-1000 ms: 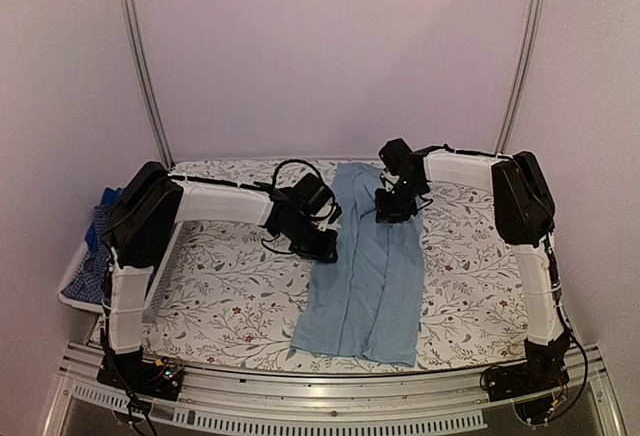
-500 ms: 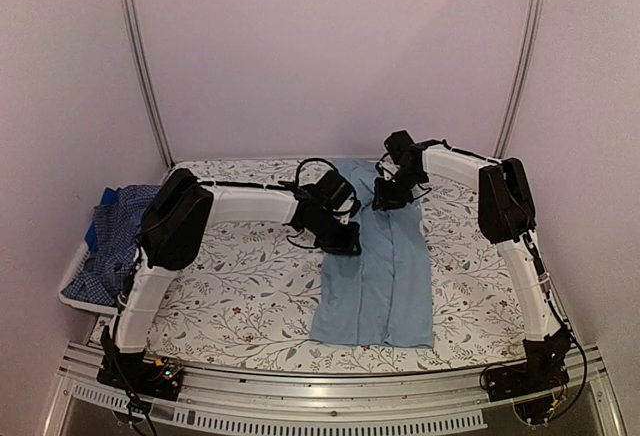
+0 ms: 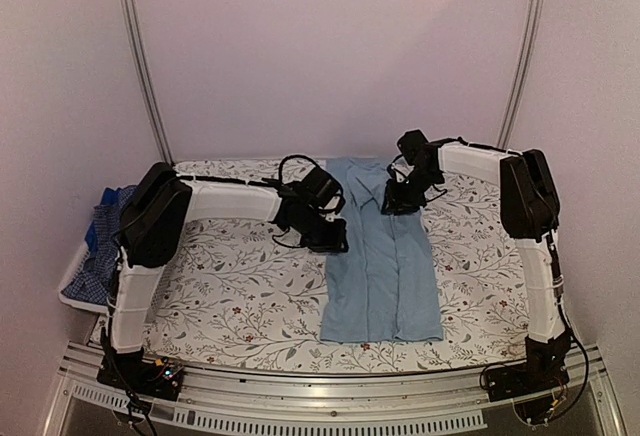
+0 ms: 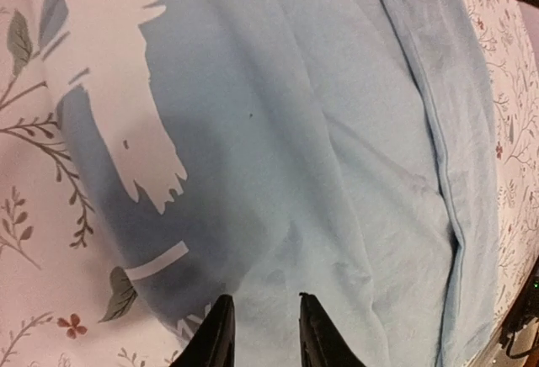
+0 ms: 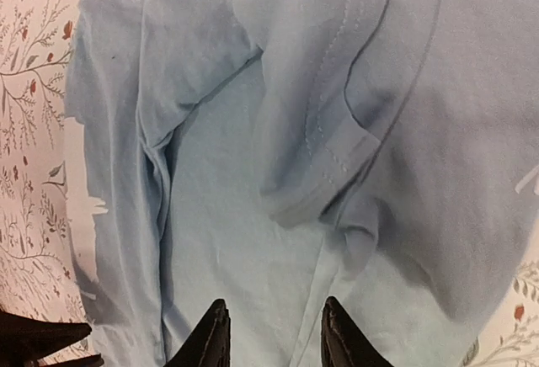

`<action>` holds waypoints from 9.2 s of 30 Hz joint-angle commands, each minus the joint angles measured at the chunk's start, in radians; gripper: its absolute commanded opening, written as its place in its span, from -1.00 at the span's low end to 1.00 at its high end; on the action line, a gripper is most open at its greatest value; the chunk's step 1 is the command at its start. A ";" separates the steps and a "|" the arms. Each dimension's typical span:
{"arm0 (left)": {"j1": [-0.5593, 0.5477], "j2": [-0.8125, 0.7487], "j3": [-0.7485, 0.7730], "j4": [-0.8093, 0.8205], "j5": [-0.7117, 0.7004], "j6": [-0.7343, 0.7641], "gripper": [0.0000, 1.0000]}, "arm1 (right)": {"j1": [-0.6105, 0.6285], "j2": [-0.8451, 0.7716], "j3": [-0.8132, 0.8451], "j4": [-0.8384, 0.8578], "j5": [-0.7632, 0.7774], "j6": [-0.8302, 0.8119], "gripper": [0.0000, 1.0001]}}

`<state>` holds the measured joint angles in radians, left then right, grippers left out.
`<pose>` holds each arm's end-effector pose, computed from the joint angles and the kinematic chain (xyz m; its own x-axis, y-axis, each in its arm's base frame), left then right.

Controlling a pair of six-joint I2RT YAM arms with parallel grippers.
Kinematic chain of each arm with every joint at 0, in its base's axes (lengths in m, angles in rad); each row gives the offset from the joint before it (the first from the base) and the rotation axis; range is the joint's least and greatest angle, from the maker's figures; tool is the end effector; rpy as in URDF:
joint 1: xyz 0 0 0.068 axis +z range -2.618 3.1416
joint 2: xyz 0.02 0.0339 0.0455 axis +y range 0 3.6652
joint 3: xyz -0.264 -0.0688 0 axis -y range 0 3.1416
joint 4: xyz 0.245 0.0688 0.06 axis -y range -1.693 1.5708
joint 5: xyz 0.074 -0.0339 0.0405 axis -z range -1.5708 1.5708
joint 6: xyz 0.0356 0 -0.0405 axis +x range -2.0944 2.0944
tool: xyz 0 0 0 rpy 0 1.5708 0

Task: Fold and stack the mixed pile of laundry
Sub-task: Rotate the rectangle-folded T-shirt at the center of the board, then adjust the rectangle-folded T-shirt at the center of the board, then pick up the rectangle-folded T-shirt from the center of the board, then fold the rectangle-folded T-shirt at the center of the board, then smooth out the 2/3-rectangle-folded T-shirt at the center of the board.

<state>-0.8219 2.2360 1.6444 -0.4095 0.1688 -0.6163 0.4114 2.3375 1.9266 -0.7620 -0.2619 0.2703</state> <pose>0.3215 -0.3546 0.1425 -0.9208 0.1537 -0.3584 0.3082 0.8500 -0.4272 0.4488 0.2059 0.1609 -0.9420 -0.1296 -0.3097 -0.2352 0.9129 0.3335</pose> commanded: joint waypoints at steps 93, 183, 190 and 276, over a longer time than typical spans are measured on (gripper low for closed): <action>0.084 -0.320 -0.280 0.000 0.075 0.178 -0.14 | 0.116 -0.664 -0.731 0.198 -0.233 0.241 -0.10; 0.234 0.183 0.353 -0.036 0.301 0.080 -1.00 | -0.087 -0.247 -0.370 0.226 -0.193 0.140 -1.00; 0.255 0.243 0.400 -0.017 0.318 0.095 -1.00 | -0.105 -0.179 -0.321 0.243 -0.207 0.132 -1.00; 0.223 -0.240 -0.529 0.489 0.556 0.011 -0.51 | -0.018 -0.644 -1.095 0.609 -0.587 0.332 -0.29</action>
<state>-0.6235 2.1109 1.1881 0.0490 0.7464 -0.6041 0.4110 1.8309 0.8513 -0.0841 -0.8818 0.6250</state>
